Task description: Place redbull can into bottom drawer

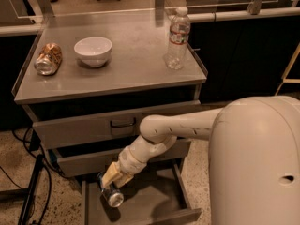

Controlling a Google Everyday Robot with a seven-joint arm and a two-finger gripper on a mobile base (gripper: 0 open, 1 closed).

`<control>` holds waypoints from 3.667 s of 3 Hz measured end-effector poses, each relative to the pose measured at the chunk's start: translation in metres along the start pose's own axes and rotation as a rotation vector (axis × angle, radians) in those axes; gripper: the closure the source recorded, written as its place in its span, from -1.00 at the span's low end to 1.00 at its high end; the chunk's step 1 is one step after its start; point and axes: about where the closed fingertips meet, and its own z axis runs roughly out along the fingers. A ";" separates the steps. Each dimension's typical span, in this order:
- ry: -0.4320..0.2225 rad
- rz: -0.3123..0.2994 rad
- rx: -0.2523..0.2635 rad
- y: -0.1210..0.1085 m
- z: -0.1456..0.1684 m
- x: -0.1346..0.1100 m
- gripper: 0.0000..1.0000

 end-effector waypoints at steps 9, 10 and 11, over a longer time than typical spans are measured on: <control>-0.232 0.608 -0.021 -0.209 0.040 -0.008 1.00; -0.231 0.608 -0.022 -0.209 0.041 -0.008 1.00; -0.244 0.646 -0.035 -0.219 0.053 -0.013 1.00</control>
Offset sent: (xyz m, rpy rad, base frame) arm 0.0016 -0.0049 -0.0264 -0.0106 0.0489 -0.0422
